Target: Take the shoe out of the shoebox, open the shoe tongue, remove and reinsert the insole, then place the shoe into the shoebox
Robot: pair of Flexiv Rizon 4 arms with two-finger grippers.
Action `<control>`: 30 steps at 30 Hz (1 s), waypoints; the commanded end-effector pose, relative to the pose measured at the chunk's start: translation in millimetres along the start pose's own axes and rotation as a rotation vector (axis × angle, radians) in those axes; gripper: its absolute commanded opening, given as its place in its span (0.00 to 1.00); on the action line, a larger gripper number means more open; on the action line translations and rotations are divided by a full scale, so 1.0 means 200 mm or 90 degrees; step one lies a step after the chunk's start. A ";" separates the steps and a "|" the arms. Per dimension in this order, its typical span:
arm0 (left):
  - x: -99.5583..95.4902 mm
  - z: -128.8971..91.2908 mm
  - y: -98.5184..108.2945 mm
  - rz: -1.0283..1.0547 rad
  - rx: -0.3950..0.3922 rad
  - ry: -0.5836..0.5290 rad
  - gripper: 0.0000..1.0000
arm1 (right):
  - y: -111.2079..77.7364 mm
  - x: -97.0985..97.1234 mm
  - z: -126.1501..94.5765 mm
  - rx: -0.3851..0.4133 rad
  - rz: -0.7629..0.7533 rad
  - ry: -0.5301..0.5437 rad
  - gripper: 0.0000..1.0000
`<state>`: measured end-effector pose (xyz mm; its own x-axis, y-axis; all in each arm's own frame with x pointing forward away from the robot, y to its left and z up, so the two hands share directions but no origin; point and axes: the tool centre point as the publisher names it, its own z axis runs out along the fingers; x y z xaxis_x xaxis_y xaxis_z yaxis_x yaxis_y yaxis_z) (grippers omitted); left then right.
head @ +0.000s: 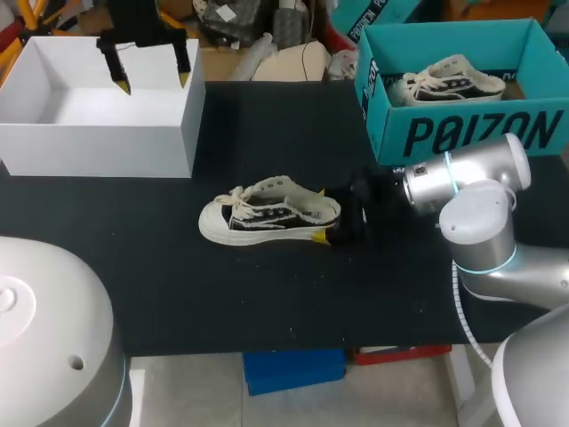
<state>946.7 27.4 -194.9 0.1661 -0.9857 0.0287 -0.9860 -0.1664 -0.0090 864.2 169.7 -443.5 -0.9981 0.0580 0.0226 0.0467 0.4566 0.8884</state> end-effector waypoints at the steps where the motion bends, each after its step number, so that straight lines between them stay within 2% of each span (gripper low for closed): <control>1: 0.14 0.08 0.26 0.024 0.027 -0.009 1.00 | -0.01 -0.01 0.02 0.001 0.001 -0.001 0.00; 5: 0.23 0.16 0.45 0.079 -0.033 -0.041 1.00 | -0.01 -0.01 0.02 0.001 0.001 -0.001 0.00; 22: 0.23 0.16 0.45 0.079 -0.033 -0.041 1.00 | -0.01 -0.01 0.02 0.001 0.001 -0.001 0.00; 24: 0.23 0.13 0.46 0.049 0.011 -0.058 1.00 | -0.01 -0.01 0.02 0.001 0.001 -0.001 0.00; 27: 0.33 0.13 0.53 0.017 0.074 -0.122 1.00 | -0.01 -0.01 0.02 0.001 0.001 -0.001 0.00; 30: 0.45 0.17 0.61 0.021 0.095 -0.142 1.00 | -0.01 -0.01 0.02 0.001 0.001 -0.001 0.00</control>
<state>858.8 -50.1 -223.8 0.1321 -0.9866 -0.0963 -0.9902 -0.1268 -0.0591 864.2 169.9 -443.1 -0.9981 0.0577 0.0228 0.0468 0.4582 0.8876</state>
